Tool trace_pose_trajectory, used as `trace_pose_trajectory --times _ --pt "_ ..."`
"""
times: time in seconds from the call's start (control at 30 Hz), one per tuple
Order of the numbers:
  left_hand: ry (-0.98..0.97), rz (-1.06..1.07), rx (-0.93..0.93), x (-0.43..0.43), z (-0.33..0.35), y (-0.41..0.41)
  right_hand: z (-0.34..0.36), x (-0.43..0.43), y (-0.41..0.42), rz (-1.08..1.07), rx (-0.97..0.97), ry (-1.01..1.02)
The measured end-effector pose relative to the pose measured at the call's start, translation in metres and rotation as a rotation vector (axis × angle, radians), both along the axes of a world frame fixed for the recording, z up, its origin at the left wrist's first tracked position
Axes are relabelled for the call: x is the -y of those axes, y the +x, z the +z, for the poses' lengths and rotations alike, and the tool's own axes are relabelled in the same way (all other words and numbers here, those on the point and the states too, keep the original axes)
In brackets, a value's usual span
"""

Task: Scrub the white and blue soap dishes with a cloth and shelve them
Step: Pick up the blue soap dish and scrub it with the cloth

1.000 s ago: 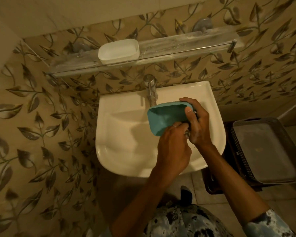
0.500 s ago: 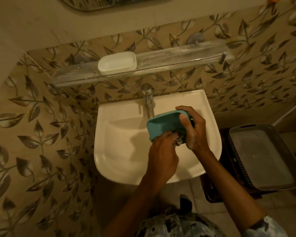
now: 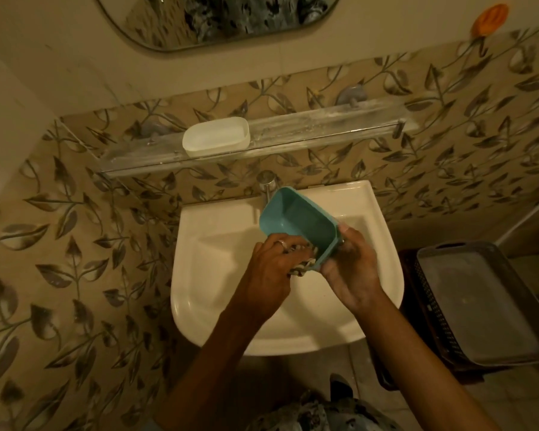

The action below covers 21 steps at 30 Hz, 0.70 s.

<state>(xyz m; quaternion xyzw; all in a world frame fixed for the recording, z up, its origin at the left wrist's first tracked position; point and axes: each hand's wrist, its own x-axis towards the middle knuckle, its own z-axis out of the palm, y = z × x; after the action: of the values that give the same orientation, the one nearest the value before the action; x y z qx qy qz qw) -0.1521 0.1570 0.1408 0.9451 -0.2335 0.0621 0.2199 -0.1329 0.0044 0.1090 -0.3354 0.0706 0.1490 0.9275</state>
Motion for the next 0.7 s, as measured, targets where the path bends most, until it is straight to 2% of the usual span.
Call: trace_pose_trajectory --times 0.1,0.2,0.27,0.37,0.53,0.63,0.7 --pt "0.121 -0.182 0.090 -0.013 0.007 0.001 -0.001 0.010 0.002 0.248 -0.065 0.166" --pt "0.209 -0.282 0.109 -0.019 0.013 0.005 0.000 0.018 0.008 0.447 -0.195 0.132" --pt "0.253 -0.283 -0.005 -0.018 0.017 0.007 0.001 0.017 0.012 0.453 -0.250 0.081" --pt "0.261 -0.182 -0.157 -0.016 0.012 0.007 0.002 0.010 0.016 0.344 -0.247 0.029" --pt "0.015 0.201 -0.254 0.013 0.007 -0.017 0.004 -0.007 0.022 0.209 -0.164 -0.001" --pt "-0.300 0.365 -0.290 0.034 0.007 -0.035 0.000 -0.011 0.023 0.186 -0.102 -0.024" --pt "-0.458 0.433 -0.410 0.039 0.010 -0.039 -0.004 -0.012 0.020 0.190 -0.029 -0.105"
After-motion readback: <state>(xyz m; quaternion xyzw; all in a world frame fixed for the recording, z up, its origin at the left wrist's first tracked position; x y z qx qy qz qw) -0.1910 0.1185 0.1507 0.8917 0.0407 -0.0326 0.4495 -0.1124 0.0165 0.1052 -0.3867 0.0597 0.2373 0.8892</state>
